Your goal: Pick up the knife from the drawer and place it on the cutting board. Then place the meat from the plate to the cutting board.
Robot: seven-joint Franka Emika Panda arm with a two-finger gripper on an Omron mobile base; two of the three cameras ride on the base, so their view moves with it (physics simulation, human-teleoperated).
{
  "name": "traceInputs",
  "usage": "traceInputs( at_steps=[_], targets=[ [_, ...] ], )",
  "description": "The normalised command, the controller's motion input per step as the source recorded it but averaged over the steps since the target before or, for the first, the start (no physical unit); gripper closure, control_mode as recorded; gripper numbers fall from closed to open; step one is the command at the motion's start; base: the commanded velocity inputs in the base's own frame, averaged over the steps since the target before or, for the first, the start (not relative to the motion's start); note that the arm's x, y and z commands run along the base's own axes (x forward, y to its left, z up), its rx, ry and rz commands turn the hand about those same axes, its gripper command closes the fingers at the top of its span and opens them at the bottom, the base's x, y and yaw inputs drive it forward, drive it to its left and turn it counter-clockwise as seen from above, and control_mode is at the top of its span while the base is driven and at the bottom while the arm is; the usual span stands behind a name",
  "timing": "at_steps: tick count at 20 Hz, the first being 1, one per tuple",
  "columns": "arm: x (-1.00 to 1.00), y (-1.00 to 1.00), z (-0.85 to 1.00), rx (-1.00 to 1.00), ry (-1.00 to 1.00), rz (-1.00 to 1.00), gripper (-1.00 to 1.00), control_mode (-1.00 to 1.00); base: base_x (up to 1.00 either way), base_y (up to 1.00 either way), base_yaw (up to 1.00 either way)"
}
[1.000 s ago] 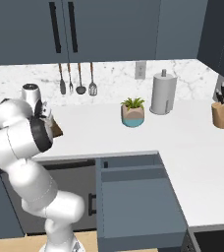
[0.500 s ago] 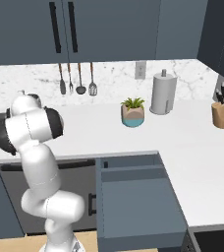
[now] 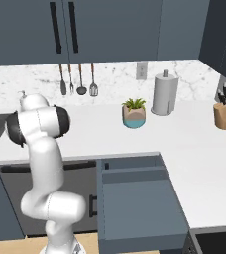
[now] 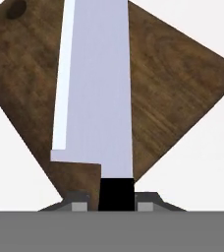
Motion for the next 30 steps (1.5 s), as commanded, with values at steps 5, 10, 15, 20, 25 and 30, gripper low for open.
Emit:
traceInputs(
  at_steps=[5,10,15,20,25,30],
  targets=[
    [0.42,0.0,-0.04,0.02,0.0,-0.17,1.0,-1.0,0.0,0.0,0.0],
    [0.33,0.0,-0.41,0.0,0.0,-0.15,-1.0,-1.0,0.0,0.0,0.0],
    [0.27,0.0,-0.24,0.0,0.0,-0.11,-1.0,-1.0,0.0,0.0,0.0],
    [-0.31,-0.24,0.24,0.04,-0.08,-0.06,-1.0,-1.0,0.0,0.0,0.0],
    [-1.0,-0.95,0.96,0.1,-0.24,-0.06,-1.0,-1.0,0.0,0.0,0.0],
    [-1.0,-0.96,1.0,0.12,-0.2,-0.04,-1.0,-1.0,0.0,0.0,0.0]
  ],
)
